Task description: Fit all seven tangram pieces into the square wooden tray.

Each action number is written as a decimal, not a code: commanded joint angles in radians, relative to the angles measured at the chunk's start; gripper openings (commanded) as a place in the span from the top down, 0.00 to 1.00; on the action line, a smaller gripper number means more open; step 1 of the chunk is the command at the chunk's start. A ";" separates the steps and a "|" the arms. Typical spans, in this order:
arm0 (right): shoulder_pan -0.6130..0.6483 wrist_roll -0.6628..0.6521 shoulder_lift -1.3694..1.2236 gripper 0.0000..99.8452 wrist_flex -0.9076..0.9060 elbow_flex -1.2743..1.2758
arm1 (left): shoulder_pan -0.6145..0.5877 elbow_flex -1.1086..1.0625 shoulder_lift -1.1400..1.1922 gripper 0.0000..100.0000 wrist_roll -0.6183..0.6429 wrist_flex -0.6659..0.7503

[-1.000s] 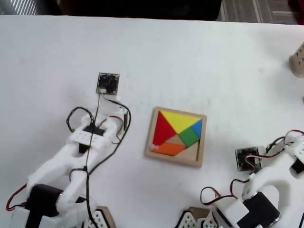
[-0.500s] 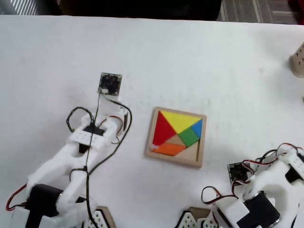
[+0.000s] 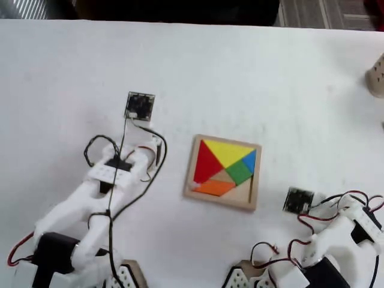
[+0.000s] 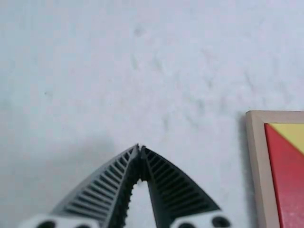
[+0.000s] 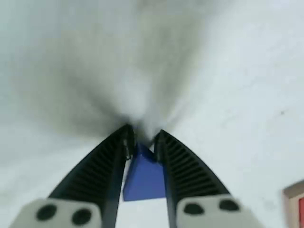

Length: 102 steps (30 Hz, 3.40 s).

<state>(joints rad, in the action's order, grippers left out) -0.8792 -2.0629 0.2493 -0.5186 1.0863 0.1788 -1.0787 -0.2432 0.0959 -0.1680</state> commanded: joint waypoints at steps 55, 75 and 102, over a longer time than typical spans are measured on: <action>-0.269 0.011 -0.245 0.76 -0.288 -0.394 | 0.001 0.034 -0.007 0.98 -0.006 0.000; -0.268 0.230 -0.196 0.83 -0.320 -0.390 | 0.001 0.032 -0.007 0.98 -0.006 0.000; -0.125 0.649 -0.188 0.79 -0.371 -0.367 | 0.001 0.031 -0.008 0.98 -0.006 0.000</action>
<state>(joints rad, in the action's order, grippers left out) -1.0188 -1.4246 0.0606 -0.9083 0.7242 0.1788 -1.0787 -0.2432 0.0959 -0.1680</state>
